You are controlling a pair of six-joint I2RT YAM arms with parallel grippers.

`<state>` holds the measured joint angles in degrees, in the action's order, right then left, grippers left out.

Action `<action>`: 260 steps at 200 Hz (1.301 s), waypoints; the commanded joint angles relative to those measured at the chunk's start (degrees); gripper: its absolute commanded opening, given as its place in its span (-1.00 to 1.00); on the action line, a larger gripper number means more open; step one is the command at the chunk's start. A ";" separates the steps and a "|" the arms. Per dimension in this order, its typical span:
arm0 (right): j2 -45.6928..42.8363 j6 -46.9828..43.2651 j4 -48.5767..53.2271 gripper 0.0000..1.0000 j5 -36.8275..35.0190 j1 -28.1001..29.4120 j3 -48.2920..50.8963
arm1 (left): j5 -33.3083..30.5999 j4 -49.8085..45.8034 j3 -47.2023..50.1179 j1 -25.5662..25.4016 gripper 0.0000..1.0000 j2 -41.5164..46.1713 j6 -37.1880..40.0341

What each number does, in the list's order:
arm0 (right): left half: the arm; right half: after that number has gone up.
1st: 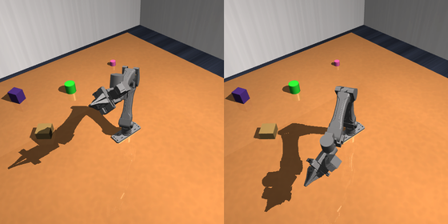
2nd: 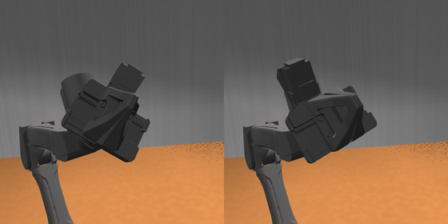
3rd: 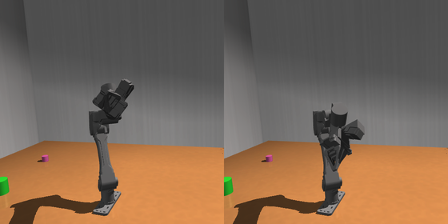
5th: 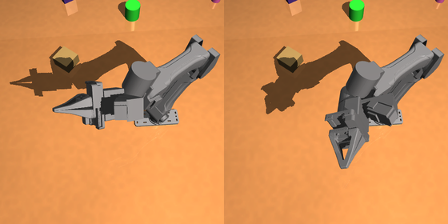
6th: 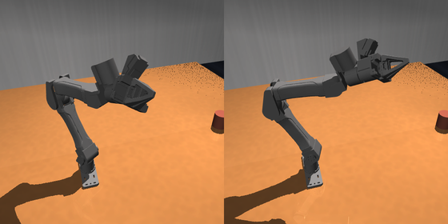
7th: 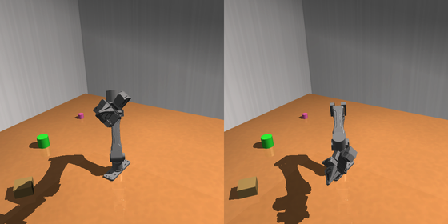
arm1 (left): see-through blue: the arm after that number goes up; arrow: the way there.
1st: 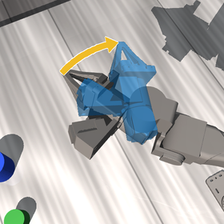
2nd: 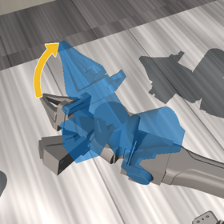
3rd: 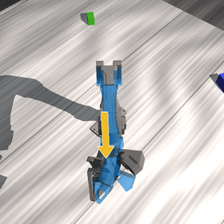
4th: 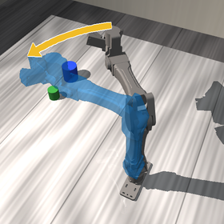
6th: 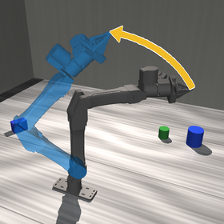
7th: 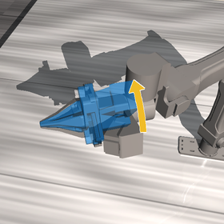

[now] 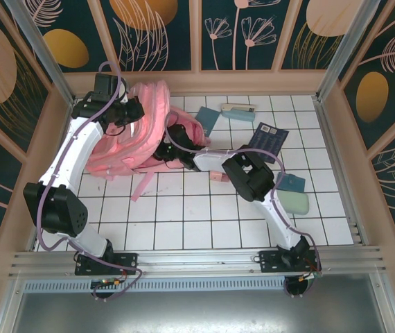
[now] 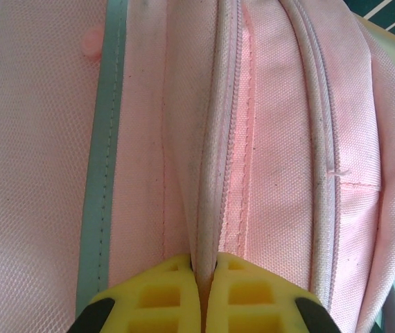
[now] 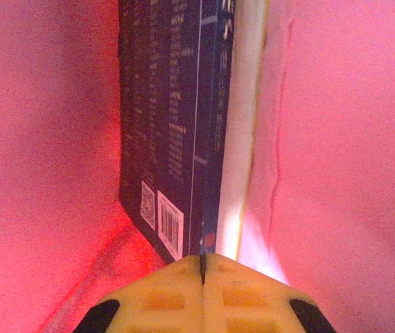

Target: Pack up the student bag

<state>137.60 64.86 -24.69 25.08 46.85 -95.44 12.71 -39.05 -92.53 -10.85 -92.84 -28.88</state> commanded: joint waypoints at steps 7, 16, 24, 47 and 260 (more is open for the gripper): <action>5.75 1.52 -0.76 -1.00 3.39 1.00 -7.03 | 4.11 8.58 0.00 0.14 -1.00 2.84 -1.16; 7.72 1.57 0.71 -1.00 4.28 1.28 -10.25 | 4.42 8.77 0.15 0.13 -1.00 2.80 -1.34; 9.14 1.68 1.77 -1.00 4.82 1.53 -12.52 | 4.51 8.96 0.29 0.14 -1.00 2.83 -1.35; 10.44 1.80 2.50 -1.00 5.42 1.69 -14.75 | 3.47 8.49 0.50 0.15 -1.00 3.09 -0.63; -41.52 -21.13 30.22 -0.20 -22.14 -12.82 25.43 | 3.60 13.83 17.15 0.14 0.04 1.95 3.58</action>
<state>102.43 48.56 -1.72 10.63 37.28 -73.23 13.43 -29.91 -76.05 -11.31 -91.00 -23.66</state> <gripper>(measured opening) 0.366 0.465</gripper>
